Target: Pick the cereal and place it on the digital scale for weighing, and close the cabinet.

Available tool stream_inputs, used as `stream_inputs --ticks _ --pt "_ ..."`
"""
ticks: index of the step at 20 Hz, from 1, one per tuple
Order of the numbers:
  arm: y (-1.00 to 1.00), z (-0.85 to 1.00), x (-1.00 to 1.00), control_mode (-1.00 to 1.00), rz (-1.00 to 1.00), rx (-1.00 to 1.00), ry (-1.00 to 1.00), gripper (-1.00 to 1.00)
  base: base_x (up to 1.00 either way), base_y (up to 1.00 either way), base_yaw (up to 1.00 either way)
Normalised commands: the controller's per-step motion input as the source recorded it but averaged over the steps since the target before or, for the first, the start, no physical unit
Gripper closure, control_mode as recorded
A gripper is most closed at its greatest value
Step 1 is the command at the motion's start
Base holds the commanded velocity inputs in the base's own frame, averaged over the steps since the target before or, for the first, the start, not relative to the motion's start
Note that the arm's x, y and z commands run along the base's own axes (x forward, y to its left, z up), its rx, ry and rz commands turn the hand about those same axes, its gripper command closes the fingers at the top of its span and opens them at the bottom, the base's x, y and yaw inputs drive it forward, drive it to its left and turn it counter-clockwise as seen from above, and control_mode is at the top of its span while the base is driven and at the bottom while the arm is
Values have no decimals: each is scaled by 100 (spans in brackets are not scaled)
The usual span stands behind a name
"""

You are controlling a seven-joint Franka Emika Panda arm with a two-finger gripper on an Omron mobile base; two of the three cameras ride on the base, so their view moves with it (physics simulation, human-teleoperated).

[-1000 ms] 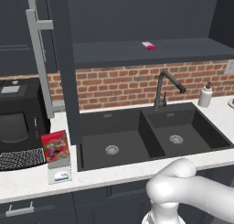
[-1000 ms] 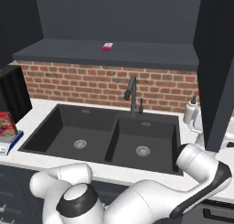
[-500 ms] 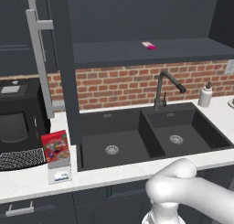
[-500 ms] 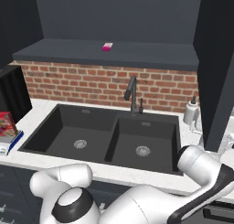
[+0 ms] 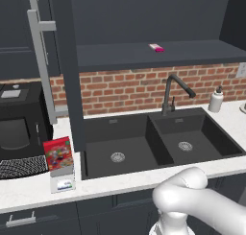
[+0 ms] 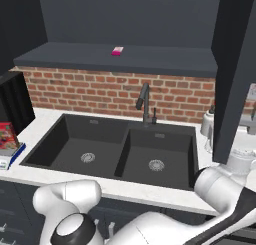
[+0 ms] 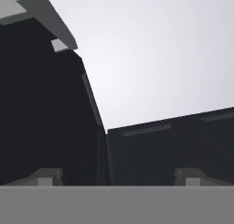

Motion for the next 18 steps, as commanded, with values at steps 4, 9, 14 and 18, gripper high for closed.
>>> stream_inputs --ticks 4,9,14,18 --pt "31 39 -40 -100 0 -14 -3 -100 0 0 0" --pt "52 27 -45 -100 0 -19 -1 -100 0 0 0" --pt "44 16 -49 -100 0 -21 0 -100 0 0 0" --pt "40 12 -38 -100 0 -22 0 -100 0 0 0"
